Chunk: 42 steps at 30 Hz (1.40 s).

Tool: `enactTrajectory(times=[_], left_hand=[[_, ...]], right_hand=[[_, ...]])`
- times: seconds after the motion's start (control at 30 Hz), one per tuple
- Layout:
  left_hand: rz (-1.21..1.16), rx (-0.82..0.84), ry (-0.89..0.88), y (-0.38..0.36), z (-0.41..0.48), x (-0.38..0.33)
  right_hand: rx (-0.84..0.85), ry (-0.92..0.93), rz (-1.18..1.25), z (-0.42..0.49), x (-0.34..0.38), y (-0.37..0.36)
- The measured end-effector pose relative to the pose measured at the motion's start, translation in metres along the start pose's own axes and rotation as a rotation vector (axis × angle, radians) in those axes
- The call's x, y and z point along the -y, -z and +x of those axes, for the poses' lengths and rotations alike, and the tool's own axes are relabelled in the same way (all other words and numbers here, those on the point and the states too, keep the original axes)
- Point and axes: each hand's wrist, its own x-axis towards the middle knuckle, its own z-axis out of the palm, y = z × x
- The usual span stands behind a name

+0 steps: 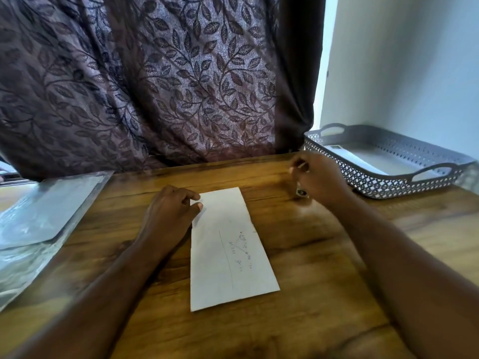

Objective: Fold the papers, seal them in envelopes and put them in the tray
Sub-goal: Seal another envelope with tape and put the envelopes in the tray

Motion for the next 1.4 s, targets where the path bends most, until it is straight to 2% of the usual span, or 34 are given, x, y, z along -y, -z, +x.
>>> enactTrajectory(times=[0.17, 0.33, 0.4, 0.47, 0.53, 0.63, 0.73, 0.83, 1.17, 1.4], left_hand=[[0.074, 0.011, -0.095, -0.002, 0.001, 0.006], [0.062, -0.015, -0.091, 0.0, 0.002, 0.009], [0.029, -0.032, -0.098, 0.0, 0.002, 0.007], [-0.046, -0.045, -0.112, -0.001, 0.0, 0.0], [-0.161, -0.044, -0.099, -0.004, -0.001, -0.01], [-0.267, -0.027, -0.059, -0.008, -0.005, -0.023], [-0.263, -0.006, -0.104, -0.008, -0.012, -0.033], [-0.217, 0.0, -0.152, -0.007, -0.015, -0.038], [-0.095, -0.099, -0.132, 0.002, -0.022, -0.044], [-0.328, 0.001, -0.048, -0.001, -0.016, -0.035]], right_hand=[[0.125, -0.021, -0.113, -0.007, -0.045, 0.015], [0.279, -0.02, -0.223, -0.003, -0.052, 0.012], [0.277, -0.021, -0.293, -0.002, -0.05, 0.008], [0.231, -0.025, -0.218, -0.005, -0.04, 0.003], [0.231, -0.01, -0.013, -0.015, -0.02, -0.005], [0.305, 0.02, 0.265, -0.03, 0.017, -0.022], [0.357, 0.138, 0.361, -0.041, 0.045, -0.037], [0.331, 0.225, 0.367, -0.047, 0.058, -0.046], [0.217, 0.284, 0.265, -0.048, 0.066, -0.052], [0.24, 0.328, 0.218, -0.048, 0.064, -0.05]])
